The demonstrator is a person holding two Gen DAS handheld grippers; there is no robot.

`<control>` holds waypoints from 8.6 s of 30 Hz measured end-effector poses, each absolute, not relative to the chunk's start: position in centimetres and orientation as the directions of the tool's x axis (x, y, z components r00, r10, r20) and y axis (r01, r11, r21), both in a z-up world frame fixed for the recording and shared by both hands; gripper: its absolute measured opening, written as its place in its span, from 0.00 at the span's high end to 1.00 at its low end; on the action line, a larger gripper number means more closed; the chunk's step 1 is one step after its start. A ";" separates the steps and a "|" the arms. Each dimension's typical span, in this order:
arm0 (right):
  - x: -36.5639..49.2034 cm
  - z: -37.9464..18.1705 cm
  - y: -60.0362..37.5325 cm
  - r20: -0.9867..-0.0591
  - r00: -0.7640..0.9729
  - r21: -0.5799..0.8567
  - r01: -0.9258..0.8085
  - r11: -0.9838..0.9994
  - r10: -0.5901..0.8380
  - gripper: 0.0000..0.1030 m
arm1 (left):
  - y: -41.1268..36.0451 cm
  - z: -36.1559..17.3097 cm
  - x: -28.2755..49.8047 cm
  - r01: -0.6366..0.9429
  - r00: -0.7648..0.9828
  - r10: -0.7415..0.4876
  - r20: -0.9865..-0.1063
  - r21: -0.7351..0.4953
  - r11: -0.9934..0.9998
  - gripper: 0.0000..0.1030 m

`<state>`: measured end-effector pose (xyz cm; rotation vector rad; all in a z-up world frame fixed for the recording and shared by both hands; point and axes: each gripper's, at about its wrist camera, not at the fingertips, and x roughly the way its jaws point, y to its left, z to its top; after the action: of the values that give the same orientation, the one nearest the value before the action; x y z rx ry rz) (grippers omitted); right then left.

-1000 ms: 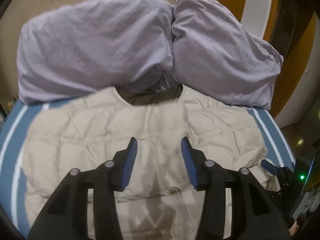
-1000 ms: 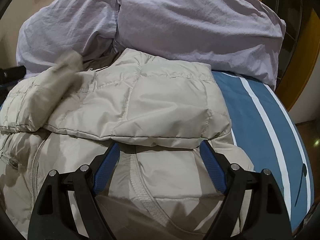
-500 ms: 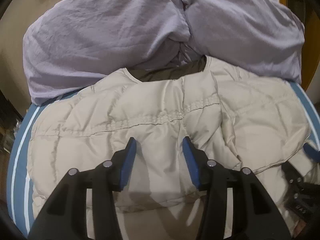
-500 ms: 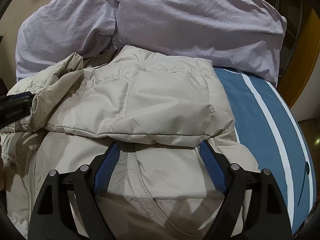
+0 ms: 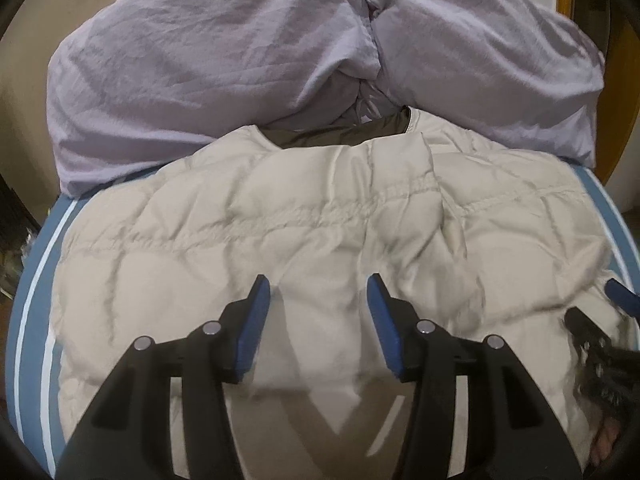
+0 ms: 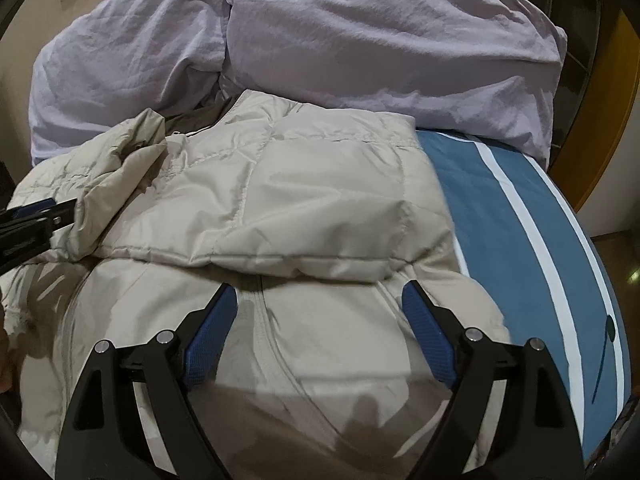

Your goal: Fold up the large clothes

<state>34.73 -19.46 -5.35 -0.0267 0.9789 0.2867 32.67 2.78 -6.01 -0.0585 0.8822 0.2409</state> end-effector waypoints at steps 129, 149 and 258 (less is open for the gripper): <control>44.2 2.0 -11.5 -0.705 0.552 0.238 -0.406 0.882 0.444 0.29 | 21.5 0.8 34.5 -0.456 0.664 0.299 -0.685 -0.054 0.888 0.23; 47.0 -3.2 -5.5 -0.768 0.521 0.186 -0.375 0.908 0.373 0.96 | 12.2 -1.3 37.4 -0.278 0.709 0.198 -0.677 -0.011 0.960 0.20; 55.4 -6.8 -12.6 -0.773 0.617 0.023 -0.203 0.979 0.146 0.25 | 22.8 -7.3 44.3 -0.609 0.517 0.523 -0.678 0.138 0.781 0.02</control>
<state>55.38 -12.57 -6.79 -0.0685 0.8834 0.2012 44.26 22.83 -7.34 -0.1223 0.7700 0.6816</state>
